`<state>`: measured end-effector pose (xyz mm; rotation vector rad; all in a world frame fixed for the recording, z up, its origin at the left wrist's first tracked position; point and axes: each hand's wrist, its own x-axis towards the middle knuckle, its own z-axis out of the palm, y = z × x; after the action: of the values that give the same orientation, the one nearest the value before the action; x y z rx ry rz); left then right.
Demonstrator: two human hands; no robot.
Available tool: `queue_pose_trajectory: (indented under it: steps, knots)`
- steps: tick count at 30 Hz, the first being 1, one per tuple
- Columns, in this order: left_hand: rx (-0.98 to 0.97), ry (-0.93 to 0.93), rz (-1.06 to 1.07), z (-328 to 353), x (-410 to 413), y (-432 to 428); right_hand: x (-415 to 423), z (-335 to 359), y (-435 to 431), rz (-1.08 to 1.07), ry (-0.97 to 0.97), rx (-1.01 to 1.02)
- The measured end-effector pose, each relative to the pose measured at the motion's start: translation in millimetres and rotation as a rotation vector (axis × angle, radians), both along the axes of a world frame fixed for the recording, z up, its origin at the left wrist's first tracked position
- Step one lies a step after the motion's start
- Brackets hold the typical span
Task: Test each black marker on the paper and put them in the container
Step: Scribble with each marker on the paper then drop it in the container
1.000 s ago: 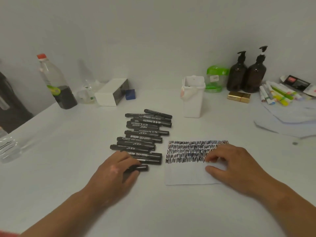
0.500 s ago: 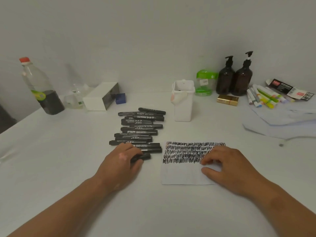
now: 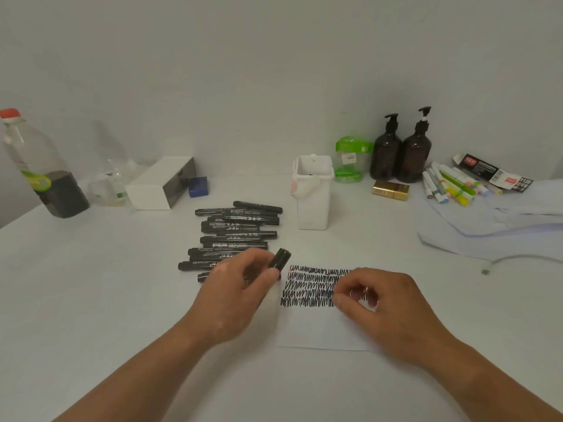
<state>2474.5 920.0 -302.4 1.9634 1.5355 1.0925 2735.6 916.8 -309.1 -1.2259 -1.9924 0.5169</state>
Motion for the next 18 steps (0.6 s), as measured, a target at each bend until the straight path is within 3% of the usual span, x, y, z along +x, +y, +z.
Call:
queue_pose_trajectory:
  steps: [4,6,8,10,13,14,18]
  knots:
    - [-0.254,-0.673,-0.192,7,41,11,-11,7,6,0.134,0.061,-0.329]
    - [-0.328,-0.851,-0.220,6,55,15,-9,10,12,0.154,0.135,-0.442]
    - [-0.393,-0.932,-0.221,1,59,20,1,12,18,0.117,0.267,-0.431]
    - [-0.400,-0.803,-0.239,-4,57,20,14,12,21,0.046,0.342,-0.368]
    - [-0.163,-0.058,-0.278,-16,56,18,22,8,20,0.000,0.448,-0.351]
    - [-0.073,0.096,-0.304,-19,59,16,20,6,19,0.005,0.474,-0.360]
    - [0.030,0.139,-0.370,-24,77,8,0,-2,12,0.072,0.604,-0.452]
